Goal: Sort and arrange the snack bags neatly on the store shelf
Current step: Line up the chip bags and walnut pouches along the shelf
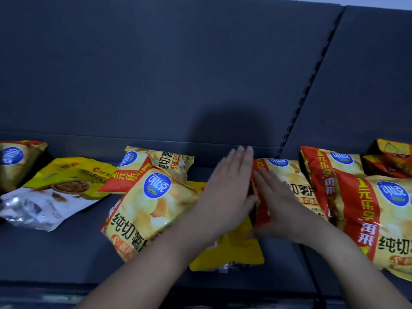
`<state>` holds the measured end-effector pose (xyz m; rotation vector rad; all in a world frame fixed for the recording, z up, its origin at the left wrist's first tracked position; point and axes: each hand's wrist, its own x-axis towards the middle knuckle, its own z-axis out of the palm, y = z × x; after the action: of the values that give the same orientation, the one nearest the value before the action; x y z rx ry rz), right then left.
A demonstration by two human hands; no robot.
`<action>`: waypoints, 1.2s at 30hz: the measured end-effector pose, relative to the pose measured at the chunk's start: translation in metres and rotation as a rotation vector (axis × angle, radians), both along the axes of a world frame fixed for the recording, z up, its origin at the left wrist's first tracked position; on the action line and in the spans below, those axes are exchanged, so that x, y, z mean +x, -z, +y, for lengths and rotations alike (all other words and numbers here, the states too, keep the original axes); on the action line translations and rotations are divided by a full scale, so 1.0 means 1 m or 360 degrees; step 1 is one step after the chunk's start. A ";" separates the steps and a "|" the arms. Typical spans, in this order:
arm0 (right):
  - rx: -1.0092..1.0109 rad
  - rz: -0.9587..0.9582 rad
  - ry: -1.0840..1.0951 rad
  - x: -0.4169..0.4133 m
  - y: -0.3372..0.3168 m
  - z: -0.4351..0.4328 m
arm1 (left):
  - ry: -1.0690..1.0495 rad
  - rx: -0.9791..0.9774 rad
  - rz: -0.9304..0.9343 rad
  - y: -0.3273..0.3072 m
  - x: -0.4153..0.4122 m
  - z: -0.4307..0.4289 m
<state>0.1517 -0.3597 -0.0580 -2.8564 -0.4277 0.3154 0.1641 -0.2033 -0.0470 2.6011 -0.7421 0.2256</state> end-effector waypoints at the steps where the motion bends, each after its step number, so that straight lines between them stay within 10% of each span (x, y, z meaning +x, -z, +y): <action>1: 0.0025 0.0012 -0.0078 -0.002 -0.004 0.014 | -0.0039 -0.0027 -0.0065 -0.005 -0.004 0.021; 19: 0.0195 -0.0037 -0.0074 -0.040 0.057 0.164 | -0.0338 -0.0651 0.0756 0.056 -0.050 0.223; 30: 0.1827 0.0144 0.0312 -0.047 -0.011 0.119 | -0.0064 -0.1069 0.0484 0.002 -0.059 0.170; 36: 0.1838 -0.0414 0.0778 -0.059 -0.018 0.018 | 0.0300 -0.0962 0.0658 0.017 -0.050 0.064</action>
<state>0.0928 -0.3417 -0.0395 -1.7555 0.0761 -0.3156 0.1137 -0.1394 -0.0636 1.9048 -0.6377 -0.1286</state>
